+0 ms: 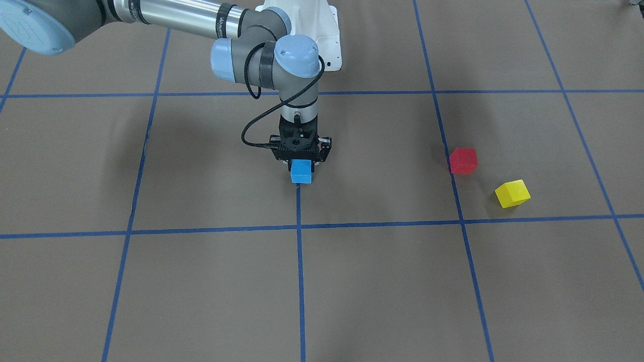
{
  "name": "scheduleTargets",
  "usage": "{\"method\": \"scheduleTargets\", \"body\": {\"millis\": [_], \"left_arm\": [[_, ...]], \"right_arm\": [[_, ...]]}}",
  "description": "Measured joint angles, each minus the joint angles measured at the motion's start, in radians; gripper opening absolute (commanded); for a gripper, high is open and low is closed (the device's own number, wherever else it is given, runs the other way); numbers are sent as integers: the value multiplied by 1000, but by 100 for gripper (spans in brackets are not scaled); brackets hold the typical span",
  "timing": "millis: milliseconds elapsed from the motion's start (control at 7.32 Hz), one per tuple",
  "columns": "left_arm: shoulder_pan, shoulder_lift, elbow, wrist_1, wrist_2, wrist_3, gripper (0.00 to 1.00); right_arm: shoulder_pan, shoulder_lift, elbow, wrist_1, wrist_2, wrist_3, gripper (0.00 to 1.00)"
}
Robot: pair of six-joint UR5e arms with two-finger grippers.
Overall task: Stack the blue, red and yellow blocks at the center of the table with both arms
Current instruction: 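Carry the blue cube with the right gripper to the table center and release, then withdraw the right arm while the left gripper reaches toward the red cube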
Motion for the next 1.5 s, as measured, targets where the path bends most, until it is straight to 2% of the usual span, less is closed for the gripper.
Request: {"method": "scheduleTargets", "body": {"millis": [410, 546, 683, 820, 1093, 1230, 1503], "left_arm": [[0, -2, -2, -18, 1, 1, 100], [1, -3, -4, -50, 0, -3, 100], [28, -9, -5, -99, 0, -34, 100], [91, -28, -7, -137, 2, -112, 100], [250, -61, -18, -239, 21, -393, 100], [365, -70, -33, -284, 82, -560, 100], [640, -73, -55, -308, 309, -788, 100]], "right_arm": [[78, -2, 52, -20, 8, -28, 100], [138, -2, 59, -43, 42, -81, 100], [229, -14, 67, -62, 116, -165, 100], [340, -48, 84, -71, 214, -275, 100], [553, -180, 151, -75, 396, -551, 100], [653, -259, 179, -76, 472, -713, 100], [800, -394, 195, -70, 571, -1009, 100]]}}
